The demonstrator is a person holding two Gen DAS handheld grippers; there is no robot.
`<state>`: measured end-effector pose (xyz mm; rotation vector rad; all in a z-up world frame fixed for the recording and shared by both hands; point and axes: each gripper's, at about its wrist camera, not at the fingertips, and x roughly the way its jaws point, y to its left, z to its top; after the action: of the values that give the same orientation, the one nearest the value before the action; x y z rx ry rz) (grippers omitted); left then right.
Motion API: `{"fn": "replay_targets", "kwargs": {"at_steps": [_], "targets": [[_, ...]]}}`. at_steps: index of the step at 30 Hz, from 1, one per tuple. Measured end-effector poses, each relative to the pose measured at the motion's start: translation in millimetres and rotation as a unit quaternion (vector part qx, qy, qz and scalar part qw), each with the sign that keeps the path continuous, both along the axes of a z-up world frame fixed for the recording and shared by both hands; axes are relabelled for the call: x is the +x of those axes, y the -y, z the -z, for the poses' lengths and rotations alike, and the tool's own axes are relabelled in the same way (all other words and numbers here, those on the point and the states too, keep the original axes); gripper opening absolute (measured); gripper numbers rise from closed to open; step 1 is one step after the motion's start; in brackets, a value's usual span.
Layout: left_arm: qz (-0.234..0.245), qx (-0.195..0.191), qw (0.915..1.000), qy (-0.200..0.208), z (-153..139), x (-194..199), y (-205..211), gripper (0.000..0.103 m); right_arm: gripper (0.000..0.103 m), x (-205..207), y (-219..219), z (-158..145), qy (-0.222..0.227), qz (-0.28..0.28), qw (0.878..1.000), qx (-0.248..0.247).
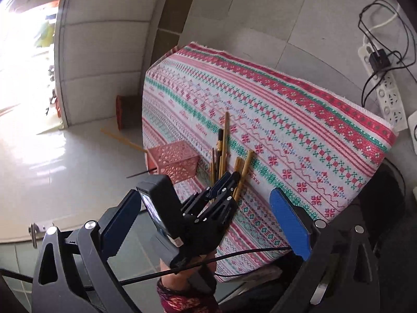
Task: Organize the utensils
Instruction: 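Reach the right tool back to the pile and grasp another chopstick, then lift the chopstick and carry it over the pink holder with the right tool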
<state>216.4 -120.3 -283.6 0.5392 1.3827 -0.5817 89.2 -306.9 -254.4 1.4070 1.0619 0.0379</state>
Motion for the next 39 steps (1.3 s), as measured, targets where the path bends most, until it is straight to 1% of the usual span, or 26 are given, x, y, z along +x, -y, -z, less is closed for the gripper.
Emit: {"fn": "replay_targets", "kwargs": {"at_steps": [1,3,5,7,9,10,12,13,14,16,18,21,23,24,25,26,27,28,29,31,33,34,35,36,37,39], "targets": [[0.002,-0.001,1.0000,0.003,3.9,-0.5,4.1,0.016,0.096,0.5,-0.2,0.6,-0.004,0.002,1.000,-0.010],[0.007,0.000,0.9998,0.016,5.4,-3.8,7.0,0.015,0.096,6.6,-4.8,5.8,-0.024,-0.005,0.998,-0.050],[0.008,-0.005,0.9996,0.027,5.3,-7.2,6.5,0.014,0.096,15.1,-11.3,18.4,-0.044,-0.021,0.997,-0.054],[0.004,-0.016,0.9987,0.048,0.7,-10.6,-1.8,0.009,0.096,24.4,-17.4,32.3,-0.060,-0.029,0.997,-0.045],[-0.005,-0.035,0.9968,0.072,-14.5,-12.3,-18.1,0.007,0.096,33.6,-26.6,40.1,-0.067,-0.041,0.995,-0.060],[-0.010,-0.040,0.9960,0.079,-21.5,-15.6,-25.7,0.006,0.096,39.4,-32.7,43.4,-0.070,-0.045,0.993,-0.078],[-0.022,-0.065,0.9925,0.102,-49.1,-23.8,-46.9,0.006,0.093,46.2,-44.2,46.6,-0.069,-0.055,0.991,-0.101],[-0.027,-0.074,0.9909,0.109,-58.8,-27.6,-54.8,0.006,0.089,52.7,-55.3,47.6,-0.068,-0.074,0.988,-0.115],[-0.032,-0.085,0.9887,0.120,-71.8,-33.6,-63.8,0.006,0.080,56.6,-63.4,48.4,-0.068,-0.089,0.986,-0.125],[-0.044,-0.107,0.9826,0.146,-100.2,-45.6,-85.2,0.006,0.067,66.8,-82.0,47.9,-0.069,-0.122,0.978,-0.156],[-0.059,-0.130,0.9749,0.170,-128.3,-56.2,-108.2,0.006,0.065,77.2,-100.8,47.7,-0.066,-0.146,0.970,-0.183],[-0.080,-0.154,0.9648,0.197,-154.7,-68.4,-128.6,0.006,0.063,90.0,-123.7,50.7,-0.070,-0.170,0.959,-0.214],[-0.090,-0.168,0.9582,0.213,-171.3,-73.9,-142.4,0.006,0.054,97.5,-137.5,57.7,-0.075,-0.189,0.953,-0.223],[-0.095,-0.173,0.9555,0.219,-176.8,-76.5,-147.1,0.006,0.052,100.9,-144.5,62.9,-0.084,-0.199,0.948,-0.232],[-0.098,-0.176,0.9538,0.223,-180.3,-77.9,-150.1,0.006,0.051,102.4,-148.8,61.2,-0.081,-0.198,0.945,-0.247],[-0.100,-0.179,0.9524,0.225,-184.9,-73.1,-154.4,0.006,0.046,105.3,-154.7,58.0,-0.079,-0.202,0.937,-0.274],[-0.102,-0.181,0.9509,0.229,-187.6,-74.3,-156.2,0.006,0.044,106.9,-157.5,56.6,-0.078,-0.204,0.932,-0.289],[-0.104,-0.182,0.9500,0.231,-191.1,-74.9,-161.0,0.006,0.024,107.4,-158.9,56.3,-0.078,-0.204,0.929,-0.298],[-0.105,-0.183,0.9495,0.232,-193.0,-75.0,-166.5,0.007,0.008,108.8,-159.6,58.1,-0.079,-0.208,0.926,-0.306],[-0.114,-0.184,0.9480,0.233,-194.3,-75.7,-170.9,0.007,0.008,108.0,-158.2,57.6,-0.070,-0.206,0.930,-0.297],[-0.123,-0.187,0.9461,0.234,-196.6,-74.7,-177.3,0.007,0.008,103.6,-153.7,52.7,-0.056,-0.207,0.927,-0.308],[-0.131,-0.188,0.9443,0.236,-199.2,-75.2,-180.3,0.007,0.008,98.0,-154.1,43.2,-0.038,-0.204,0.925,-0.319],[-0.136,-0.191,0.9426,0.237,-200.6,-74.8,-183.2,0.007,0.008,86.7,-142.6,31.1,-0.018,-0.203,0.922,-0.330],[-0.140,-0.195,0.9407,0.240,-204.1,-74.5,-187.7,0.007,0.008,79.1,-144.8,12.5,0.011,-0.200,0.914,-0.352],[-0.145,-0.201,0.9374,0.245,-209.0,-75.3,-191.1,0.007,0.008,72.5,-144.6,0.0,0.030,-0.198,0.909,-0.365],[-0.153,-0.207,0.9323,0.254,-216.1,-76.0,-195.6,0.006,0.008,51.4,-149.2,-44.4,0.092,-0.188,0.890,-0.406]]}}
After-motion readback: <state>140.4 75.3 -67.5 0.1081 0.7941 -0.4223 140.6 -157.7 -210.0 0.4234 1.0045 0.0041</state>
